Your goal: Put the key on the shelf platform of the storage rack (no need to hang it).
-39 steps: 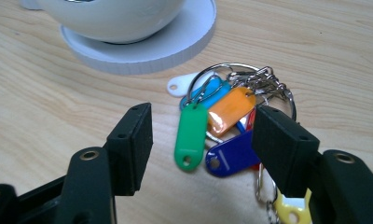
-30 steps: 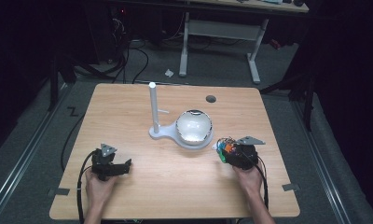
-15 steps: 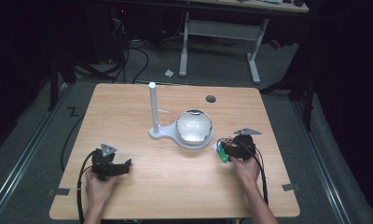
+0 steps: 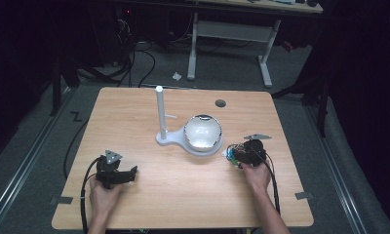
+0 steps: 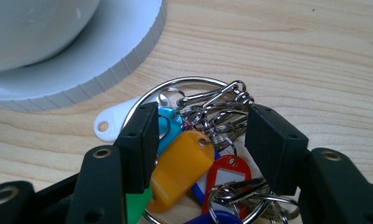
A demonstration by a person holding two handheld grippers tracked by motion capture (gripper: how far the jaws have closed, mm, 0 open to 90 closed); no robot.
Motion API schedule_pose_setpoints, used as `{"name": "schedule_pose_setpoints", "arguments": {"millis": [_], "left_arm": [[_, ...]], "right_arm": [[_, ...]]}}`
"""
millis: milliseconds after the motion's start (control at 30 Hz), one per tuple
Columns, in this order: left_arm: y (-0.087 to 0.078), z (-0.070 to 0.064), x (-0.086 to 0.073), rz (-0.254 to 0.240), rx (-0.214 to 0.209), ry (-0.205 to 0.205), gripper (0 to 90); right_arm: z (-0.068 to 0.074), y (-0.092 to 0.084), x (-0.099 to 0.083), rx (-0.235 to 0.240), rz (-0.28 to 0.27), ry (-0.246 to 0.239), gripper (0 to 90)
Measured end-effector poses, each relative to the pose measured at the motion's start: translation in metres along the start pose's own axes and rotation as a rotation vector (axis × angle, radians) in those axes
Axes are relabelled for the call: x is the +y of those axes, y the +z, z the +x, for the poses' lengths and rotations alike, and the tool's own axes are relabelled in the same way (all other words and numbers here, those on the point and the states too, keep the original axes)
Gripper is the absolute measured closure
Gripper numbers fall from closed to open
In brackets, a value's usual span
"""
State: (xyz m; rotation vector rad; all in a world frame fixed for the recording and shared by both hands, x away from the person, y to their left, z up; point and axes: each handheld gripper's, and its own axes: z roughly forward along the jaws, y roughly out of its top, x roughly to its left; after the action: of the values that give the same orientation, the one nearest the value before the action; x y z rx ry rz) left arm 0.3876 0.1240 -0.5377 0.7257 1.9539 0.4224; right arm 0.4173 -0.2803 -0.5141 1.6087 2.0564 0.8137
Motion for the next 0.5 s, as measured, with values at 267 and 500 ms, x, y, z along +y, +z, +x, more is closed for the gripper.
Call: {"name": "schedule_pose_setpoints", "arguments": {"millis": [267,500], "left_arm": [[0.0,-0.0002,0.0001,-0.003,0.002,-0.005,12.5],[-0.0001,-0.0003,0.0004,-0.004,0.004,-0.009,13.3]], "right_arm": [[-0.0053,0.0041,0.0009,0.021,0.009,0.028,48.1],[-0.0072,0.0039,0.0027,0.029,0.014,0.016,55.5]]}}
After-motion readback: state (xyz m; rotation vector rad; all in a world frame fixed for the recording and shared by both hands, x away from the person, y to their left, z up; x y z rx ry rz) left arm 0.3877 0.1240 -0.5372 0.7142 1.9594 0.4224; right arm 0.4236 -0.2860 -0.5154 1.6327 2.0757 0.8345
